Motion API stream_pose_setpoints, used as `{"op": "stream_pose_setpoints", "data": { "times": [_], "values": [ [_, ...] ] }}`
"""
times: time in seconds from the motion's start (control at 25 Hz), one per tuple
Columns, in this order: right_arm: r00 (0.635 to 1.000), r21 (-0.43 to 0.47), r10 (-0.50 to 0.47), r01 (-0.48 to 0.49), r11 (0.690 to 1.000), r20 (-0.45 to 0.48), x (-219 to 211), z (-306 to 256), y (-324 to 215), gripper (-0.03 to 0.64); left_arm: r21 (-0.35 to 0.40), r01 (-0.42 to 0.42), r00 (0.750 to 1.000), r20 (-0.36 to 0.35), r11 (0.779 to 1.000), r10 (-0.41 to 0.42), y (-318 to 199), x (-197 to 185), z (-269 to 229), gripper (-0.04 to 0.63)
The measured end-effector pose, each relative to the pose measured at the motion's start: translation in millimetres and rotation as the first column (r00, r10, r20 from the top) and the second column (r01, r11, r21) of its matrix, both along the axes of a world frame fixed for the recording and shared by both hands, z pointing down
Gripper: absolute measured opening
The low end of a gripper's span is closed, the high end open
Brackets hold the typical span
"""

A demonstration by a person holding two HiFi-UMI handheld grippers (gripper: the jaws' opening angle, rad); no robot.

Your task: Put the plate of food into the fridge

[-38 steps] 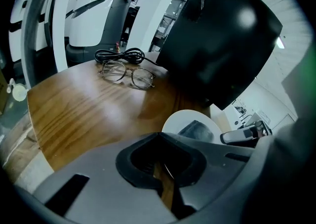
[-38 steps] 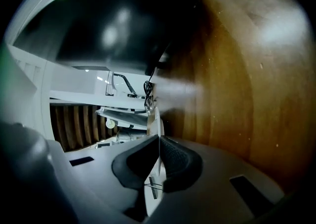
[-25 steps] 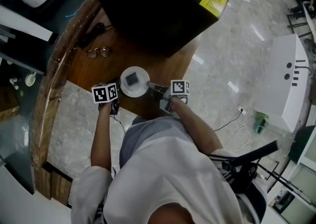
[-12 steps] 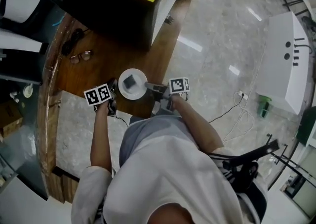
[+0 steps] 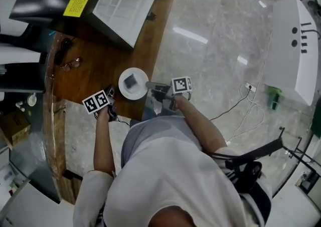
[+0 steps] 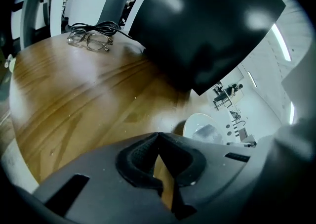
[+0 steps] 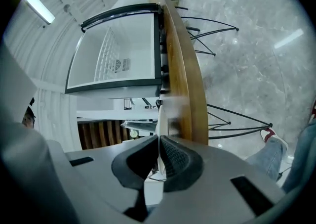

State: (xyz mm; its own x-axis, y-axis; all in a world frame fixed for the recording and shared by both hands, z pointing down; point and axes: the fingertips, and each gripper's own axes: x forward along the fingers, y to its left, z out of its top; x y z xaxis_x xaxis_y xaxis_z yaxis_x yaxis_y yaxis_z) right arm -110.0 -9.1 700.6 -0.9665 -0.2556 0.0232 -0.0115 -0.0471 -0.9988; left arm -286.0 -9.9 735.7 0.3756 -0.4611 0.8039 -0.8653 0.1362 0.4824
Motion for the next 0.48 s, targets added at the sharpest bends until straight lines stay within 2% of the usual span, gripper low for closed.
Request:
{"op": "stream_pose_setpoints", "data": {
  "times": [0.08,0.2,0.32,0.4,0.48],
  "values": [
    [1.0,-0.012,0.01,-0.01,1.0,0.017,18,-2,-6,0.025,-0.015,0.011,1.0,-0.009,1.0,-0.011,1,16,1,0.011],
    [0.997,0.029,0.023,-0.025,0.999,0.071,36,-18,-16,0.025,-0.01,-0.015,0.999,-0.042,1.0,0.014,3,44,-4,0.011],
    [0.995,0.043,0.041,-0.046,0.998,0.095,61,-29,-23,0.025,0.031,-0.021,0.995,-0.102,0.999,0.024,-3,79,-12,0.011],
    [0.993,0.078,0.046,-0.055,0.995,0.109,81,-36,-25,0.025,0.074,-0.025,0.988,-0.149,0.997,0.036,-6,108,-18,0.011],
    [0.994,0.071,0.057,-0.064,0.995,0.096,108,-35,-23,0.025,0.127,-0.041,0.983,-0.172,0.991,0.062,-8,140,-23,0.011]
  ]
}}
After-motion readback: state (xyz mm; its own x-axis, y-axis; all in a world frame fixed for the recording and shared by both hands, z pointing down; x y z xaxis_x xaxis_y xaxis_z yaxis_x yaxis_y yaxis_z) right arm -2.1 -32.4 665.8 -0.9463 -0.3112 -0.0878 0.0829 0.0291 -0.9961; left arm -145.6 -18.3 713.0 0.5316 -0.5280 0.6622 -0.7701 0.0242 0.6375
